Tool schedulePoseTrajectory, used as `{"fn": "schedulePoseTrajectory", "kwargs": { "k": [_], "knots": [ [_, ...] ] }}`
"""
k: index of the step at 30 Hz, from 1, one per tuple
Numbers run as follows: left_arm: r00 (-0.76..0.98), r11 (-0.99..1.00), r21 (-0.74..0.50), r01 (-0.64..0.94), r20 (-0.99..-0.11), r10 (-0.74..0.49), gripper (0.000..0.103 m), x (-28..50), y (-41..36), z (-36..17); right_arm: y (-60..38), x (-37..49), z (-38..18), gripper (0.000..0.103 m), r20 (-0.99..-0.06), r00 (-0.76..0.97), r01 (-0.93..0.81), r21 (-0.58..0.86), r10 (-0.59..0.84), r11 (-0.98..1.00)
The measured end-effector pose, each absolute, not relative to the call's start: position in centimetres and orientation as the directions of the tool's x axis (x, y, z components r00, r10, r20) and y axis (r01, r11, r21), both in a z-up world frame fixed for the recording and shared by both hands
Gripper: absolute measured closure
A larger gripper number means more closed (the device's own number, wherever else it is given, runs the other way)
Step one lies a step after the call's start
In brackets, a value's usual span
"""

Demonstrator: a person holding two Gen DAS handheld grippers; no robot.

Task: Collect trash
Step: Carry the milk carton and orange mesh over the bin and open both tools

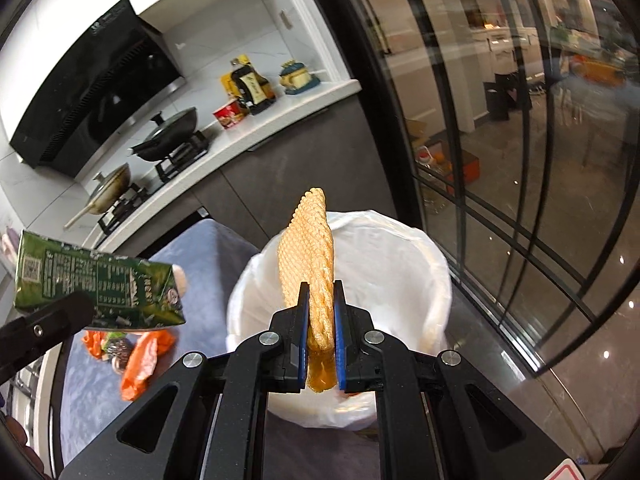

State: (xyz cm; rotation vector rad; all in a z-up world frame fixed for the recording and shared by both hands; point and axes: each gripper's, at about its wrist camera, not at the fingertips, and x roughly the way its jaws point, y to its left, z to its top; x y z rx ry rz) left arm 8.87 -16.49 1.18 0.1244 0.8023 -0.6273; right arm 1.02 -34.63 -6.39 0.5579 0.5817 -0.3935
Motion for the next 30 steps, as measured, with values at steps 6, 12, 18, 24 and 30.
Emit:
{"fn": "schedulePoseTrajectory", "kwargs": {
  "k": [6, 12, 18, 24, 30],
  "knots": [
    [0.496, 0.786, -0.119, 0.606, -0.716, -0.492, 0.054, 9.2, -19.2, -0.2, -36.0, 0.9, -7.7, 0.093, -0.632, 0.750, 0.520, 0.380, -0.196, 0.765],
    [0.479, 0.773, -0.107, 0.625, -0.730, -0.488, 0.054, 9.6, -21.0, -1.3, -36.7, 1.1, -8.5, 0.093, -0.645, 0.740, 0.530, 0.383, -0.192, 0.757],
    [0.459, 0.769, -0.105, 0.631, -0.748, -0.479, 0.054, 10.2, -22.0, -2.3, -37.0, 1.4, -8.8, 0.088, -0.648, 0.737, 0.534, 0.385, -0.191, 0.752],
    [0.468, 0.783, -0.087, 0.616, -0.759, -0.453, 0.054, 10.7, -22.2, -3.0, -36.9, 1.5, -9.0, 0.085, -0.650, 0.734, 0.545, 0.393, -0.195, 0.741],
    [0.490, 0.802, -0.087, 0.591, -0.751, -0.443, 0.053, 11.2, -21.1, -2.7, -36.8, 1.7, -8.8, 0.078, -0.646, 0.738, 0.541, 0.392, -0.196, 0.744]
  ]
}}
